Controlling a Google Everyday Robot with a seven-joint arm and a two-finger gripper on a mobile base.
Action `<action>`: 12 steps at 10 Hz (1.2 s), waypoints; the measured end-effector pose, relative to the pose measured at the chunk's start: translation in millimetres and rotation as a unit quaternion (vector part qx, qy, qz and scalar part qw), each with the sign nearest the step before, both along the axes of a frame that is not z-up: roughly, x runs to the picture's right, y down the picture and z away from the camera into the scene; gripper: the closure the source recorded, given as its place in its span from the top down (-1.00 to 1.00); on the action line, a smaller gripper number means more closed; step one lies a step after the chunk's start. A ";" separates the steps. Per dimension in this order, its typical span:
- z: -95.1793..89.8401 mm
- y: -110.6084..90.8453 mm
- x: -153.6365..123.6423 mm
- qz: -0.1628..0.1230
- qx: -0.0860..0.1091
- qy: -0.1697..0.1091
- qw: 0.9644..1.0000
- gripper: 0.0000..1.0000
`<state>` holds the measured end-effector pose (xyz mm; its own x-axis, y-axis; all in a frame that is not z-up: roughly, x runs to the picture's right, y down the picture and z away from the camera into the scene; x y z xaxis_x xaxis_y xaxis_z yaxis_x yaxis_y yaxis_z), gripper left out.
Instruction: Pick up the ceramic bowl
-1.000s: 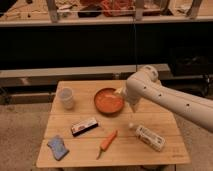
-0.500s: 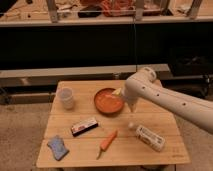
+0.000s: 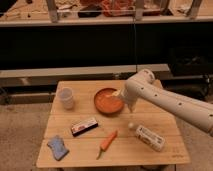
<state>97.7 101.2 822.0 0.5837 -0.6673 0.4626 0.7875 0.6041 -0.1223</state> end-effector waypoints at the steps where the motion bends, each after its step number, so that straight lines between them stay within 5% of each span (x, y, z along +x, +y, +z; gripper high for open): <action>1: 7.6 3.9 -1.4 -0.003 -0.001 -0.001 1.000 0.60; 12: 44.0 27.9 -2.7 -0.013 -0.025 -0.009 1.000 0.60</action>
